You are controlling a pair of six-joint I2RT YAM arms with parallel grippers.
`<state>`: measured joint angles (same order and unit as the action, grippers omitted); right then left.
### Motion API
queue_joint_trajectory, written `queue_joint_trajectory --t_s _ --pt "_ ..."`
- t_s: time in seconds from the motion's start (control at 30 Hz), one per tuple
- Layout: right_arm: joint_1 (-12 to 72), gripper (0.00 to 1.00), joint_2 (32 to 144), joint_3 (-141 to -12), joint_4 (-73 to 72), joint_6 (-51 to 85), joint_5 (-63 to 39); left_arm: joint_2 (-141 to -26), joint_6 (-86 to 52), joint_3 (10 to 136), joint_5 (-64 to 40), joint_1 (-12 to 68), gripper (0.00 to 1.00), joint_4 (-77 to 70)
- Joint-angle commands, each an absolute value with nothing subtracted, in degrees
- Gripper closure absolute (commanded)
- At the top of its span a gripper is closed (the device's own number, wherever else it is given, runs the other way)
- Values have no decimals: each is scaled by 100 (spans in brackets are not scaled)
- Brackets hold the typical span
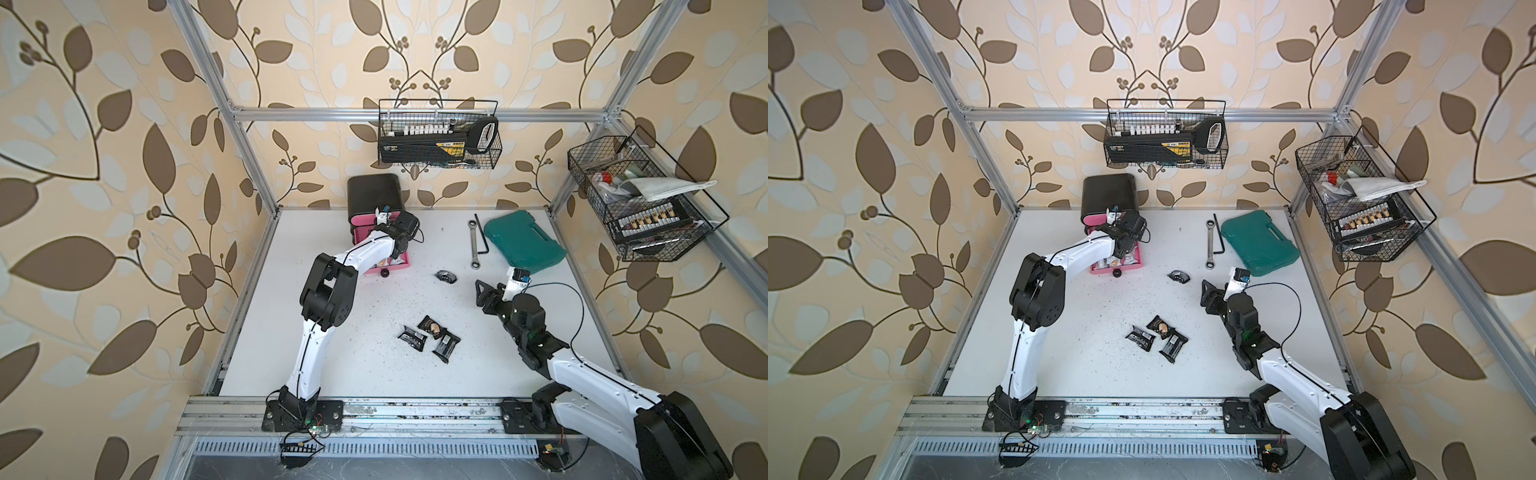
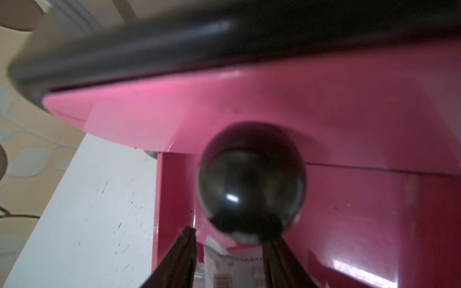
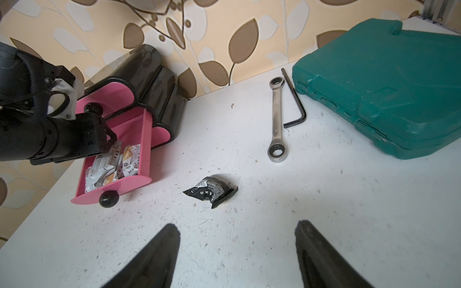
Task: Place the cookies into the drawer by color
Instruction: Place the cookie in the drawer.
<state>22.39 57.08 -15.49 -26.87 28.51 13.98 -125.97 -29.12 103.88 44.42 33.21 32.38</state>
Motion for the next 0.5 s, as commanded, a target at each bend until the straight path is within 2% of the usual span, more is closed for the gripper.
queue_joint_trajectory --t_s 0.0,0.37,0.47 --pt "2268 24 5722 -1714 -2700 2903 1344 -11589 -3043 10187 3919 3313 54 2937" --pt "2268 24 5801 -1747 -2699 2909 1310 -9866 -3192 8700 1568 3405 56 3175" --pt "2268 24 5827 -1750 -2708 2922 1292 -9616 -3355 8352 1216 3428 56 3400"
